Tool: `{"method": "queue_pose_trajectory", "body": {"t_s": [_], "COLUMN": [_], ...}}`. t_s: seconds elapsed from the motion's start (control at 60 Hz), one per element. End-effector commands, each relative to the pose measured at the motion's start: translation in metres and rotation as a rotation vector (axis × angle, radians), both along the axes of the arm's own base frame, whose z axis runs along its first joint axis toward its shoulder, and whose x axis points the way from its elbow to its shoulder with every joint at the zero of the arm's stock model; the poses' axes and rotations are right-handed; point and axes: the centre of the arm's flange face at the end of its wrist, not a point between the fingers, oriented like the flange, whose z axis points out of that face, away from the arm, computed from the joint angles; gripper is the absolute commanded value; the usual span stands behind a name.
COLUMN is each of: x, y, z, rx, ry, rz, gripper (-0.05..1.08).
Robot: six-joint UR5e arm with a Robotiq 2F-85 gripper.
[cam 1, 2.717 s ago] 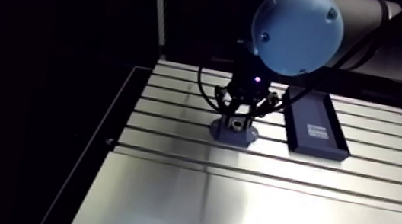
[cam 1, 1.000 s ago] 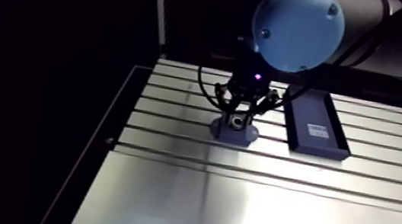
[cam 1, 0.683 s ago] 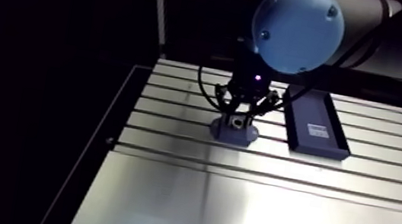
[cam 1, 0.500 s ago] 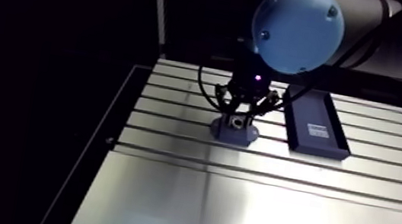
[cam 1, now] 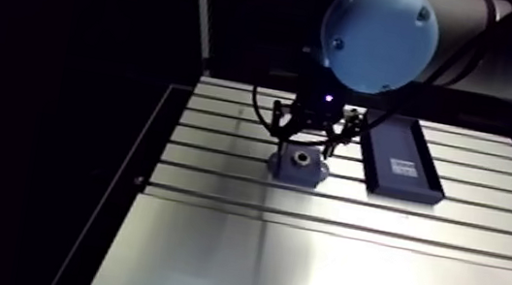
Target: Pick up the bearing and press it into the housing until flush.
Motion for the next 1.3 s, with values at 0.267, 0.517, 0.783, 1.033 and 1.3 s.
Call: {"method": "queue_pose_trajectory", "body": {"t_s": [0.267, 0.517, 0.783, 1.033, 1.3], "x": [-0.01, -0.009, -0.006, -0.006, -0.007], "y": [-0.001, -0.002, -0.001, -0.001, -0.001], "z": [0.05, 0.049, 0.036, 0.024, 0.02], "rx": [-0.009, -0.01, -0.007, -0.008, -0.008], "ry": [0.045, 0.02, 0.012, 0.002, -0.004], "rz": [-0.002, -0.002, -0.012, -0.013, -0.014], "gripper": [0.01, 0.71, 1.02, 1.05, 1.07]}}
